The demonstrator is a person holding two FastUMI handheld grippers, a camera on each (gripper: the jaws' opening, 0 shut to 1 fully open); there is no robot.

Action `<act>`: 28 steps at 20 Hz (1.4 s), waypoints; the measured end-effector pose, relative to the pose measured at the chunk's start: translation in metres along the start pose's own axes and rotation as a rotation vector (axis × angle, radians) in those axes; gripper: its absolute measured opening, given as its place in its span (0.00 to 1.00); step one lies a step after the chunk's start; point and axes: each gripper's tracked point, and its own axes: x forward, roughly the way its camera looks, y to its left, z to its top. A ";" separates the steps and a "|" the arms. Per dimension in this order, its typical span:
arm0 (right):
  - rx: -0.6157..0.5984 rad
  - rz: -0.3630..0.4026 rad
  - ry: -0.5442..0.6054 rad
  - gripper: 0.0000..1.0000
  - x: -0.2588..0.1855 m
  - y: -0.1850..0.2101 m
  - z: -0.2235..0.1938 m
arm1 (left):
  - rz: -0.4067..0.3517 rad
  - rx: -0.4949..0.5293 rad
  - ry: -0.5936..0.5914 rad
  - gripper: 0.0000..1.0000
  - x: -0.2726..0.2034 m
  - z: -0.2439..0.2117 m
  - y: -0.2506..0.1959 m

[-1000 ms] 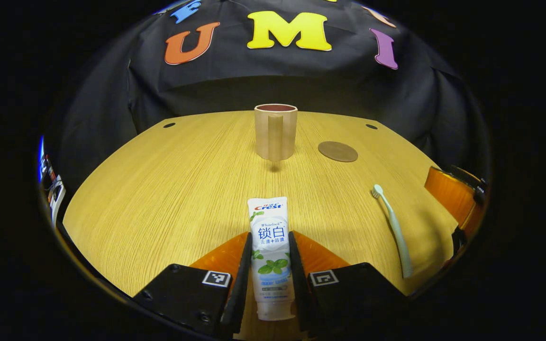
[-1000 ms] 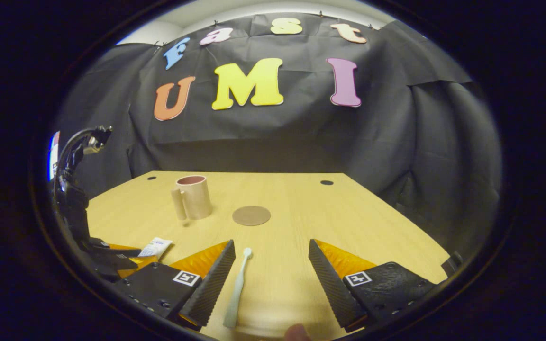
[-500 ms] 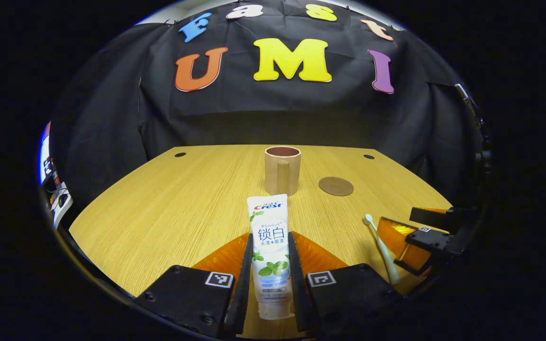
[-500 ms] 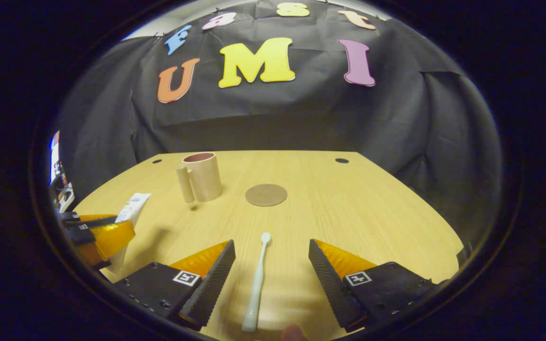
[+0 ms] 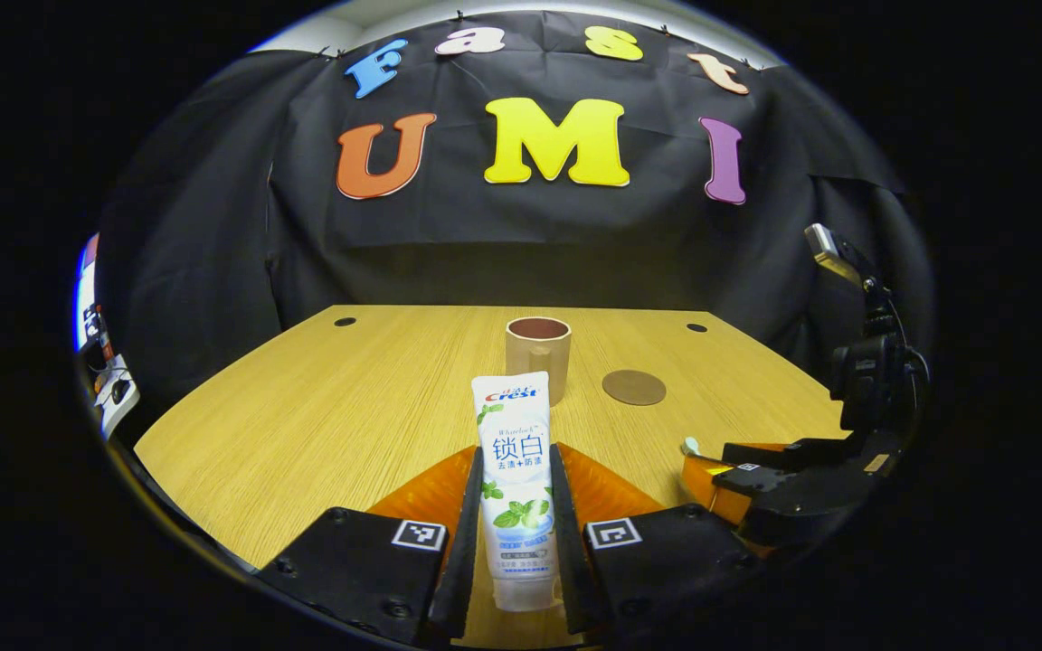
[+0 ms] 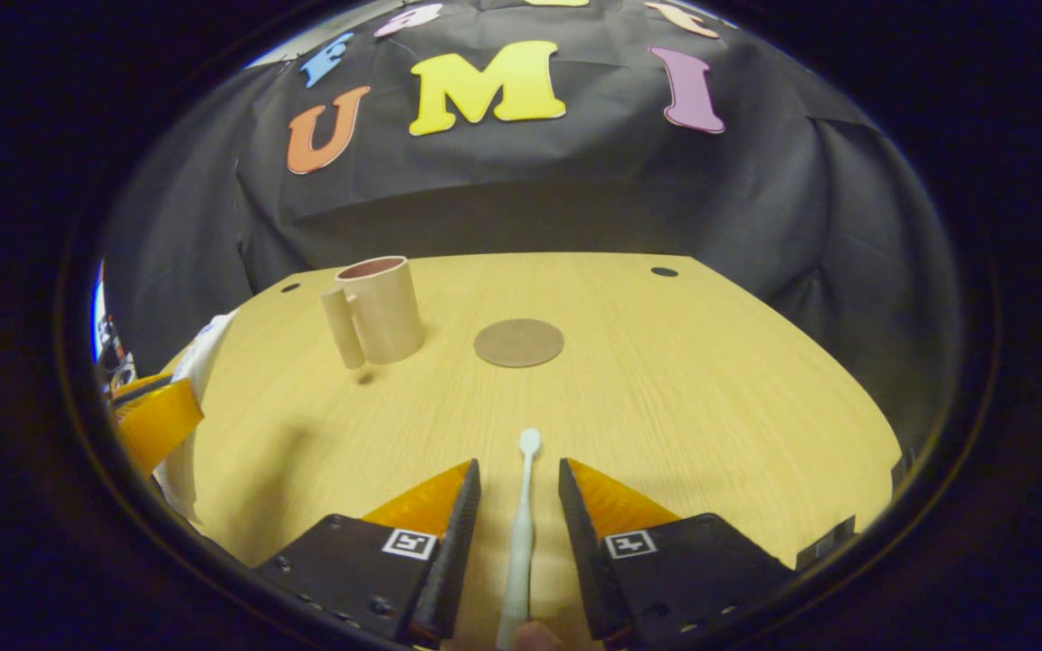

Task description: Put the toothbrush and toothpaste on the desktop into the cup, then pick up the cup and place it on the coaster on the desktop.

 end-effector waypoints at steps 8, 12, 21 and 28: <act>0.010 -0.014 0.061 0.04 0.014 -0.006 -0.012 | -0.024 -0.006 -0.053 0.42 -0.004 0.018 0.000; 0.025 0.023 0.064 0.00 0.009 -0.004 -0.011 | -0.021 -0.034 -0.099 0.42 -0.003 0.038 0.005; 0.073 0.132 -0.060 0.00 -0.021 -0.012 0.023 | -0.010 -0.029 -0.239 0.42 0.025 0.105 0.005; 0.080 0.158 -0.147 0.00 -0.049 -0.035 0.052 | 0.030 0.061 -0.385 0.42 0.082 0.169 0.002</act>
